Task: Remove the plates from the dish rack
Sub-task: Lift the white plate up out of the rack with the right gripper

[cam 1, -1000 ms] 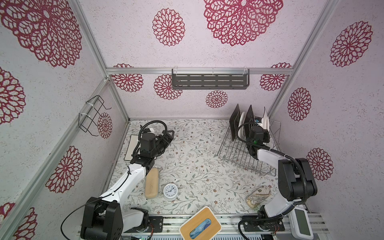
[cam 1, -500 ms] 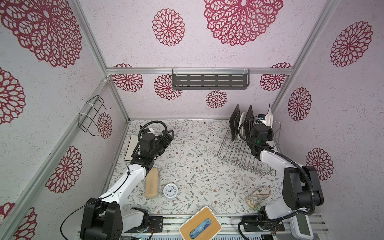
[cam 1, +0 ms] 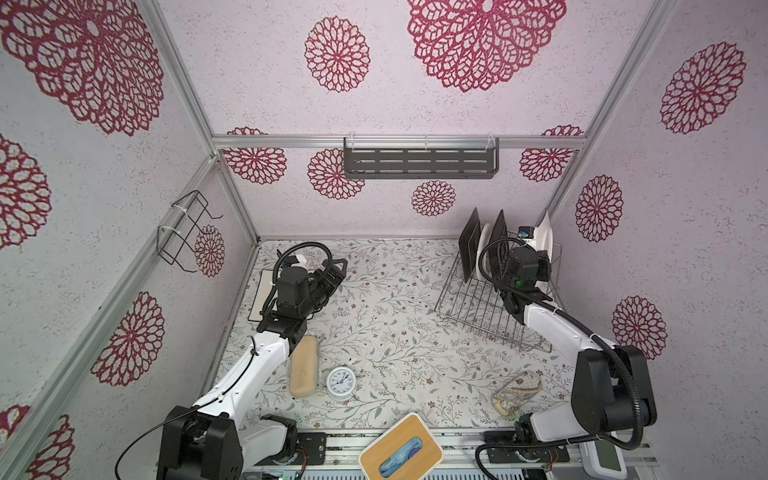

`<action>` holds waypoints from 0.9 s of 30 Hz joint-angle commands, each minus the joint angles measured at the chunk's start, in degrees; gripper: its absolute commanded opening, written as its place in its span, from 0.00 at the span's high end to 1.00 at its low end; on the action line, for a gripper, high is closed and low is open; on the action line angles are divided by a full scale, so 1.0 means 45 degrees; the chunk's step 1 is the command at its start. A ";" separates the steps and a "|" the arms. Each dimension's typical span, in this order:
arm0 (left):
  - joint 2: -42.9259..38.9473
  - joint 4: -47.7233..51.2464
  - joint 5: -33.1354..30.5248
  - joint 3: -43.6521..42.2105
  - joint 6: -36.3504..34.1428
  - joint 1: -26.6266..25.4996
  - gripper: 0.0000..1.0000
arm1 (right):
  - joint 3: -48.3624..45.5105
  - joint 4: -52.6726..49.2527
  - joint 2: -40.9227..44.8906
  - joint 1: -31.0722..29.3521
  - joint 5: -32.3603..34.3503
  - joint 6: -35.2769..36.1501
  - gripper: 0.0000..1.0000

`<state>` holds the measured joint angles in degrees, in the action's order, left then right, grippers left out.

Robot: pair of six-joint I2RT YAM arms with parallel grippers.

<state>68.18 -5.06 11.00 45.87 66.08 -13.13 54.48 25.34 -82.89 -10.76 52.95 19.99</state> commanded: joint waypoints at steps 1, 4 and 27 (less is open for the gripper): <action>-0.0276 -0.0028 -0.0102 -0.0237 -0.0054 -0.0129 0.04 | 0.0760 0.1684 0.1458 -0.0493 0.0724 -0.0379 1.00; -0.0273 -0.0028 -0.0063 -0.0246 -0.0062 -0.0128 0.04 | 0.0785 0.1634 0.1726 -0.0967 0.0935 -0.0236 1.00; -0.0489 0.0227 0.0113 0.0041 -0.0203 -0.0170 0.04 | 0.1929 0.2137 0.4474 -0.4251 0.1235 0.1437 1.00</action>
<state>66.43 -3.90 11.31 45.36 66.04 -13.26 56.99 22.81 -68.31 -27.55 57.41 25.47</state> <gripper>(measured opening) 0.960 0.139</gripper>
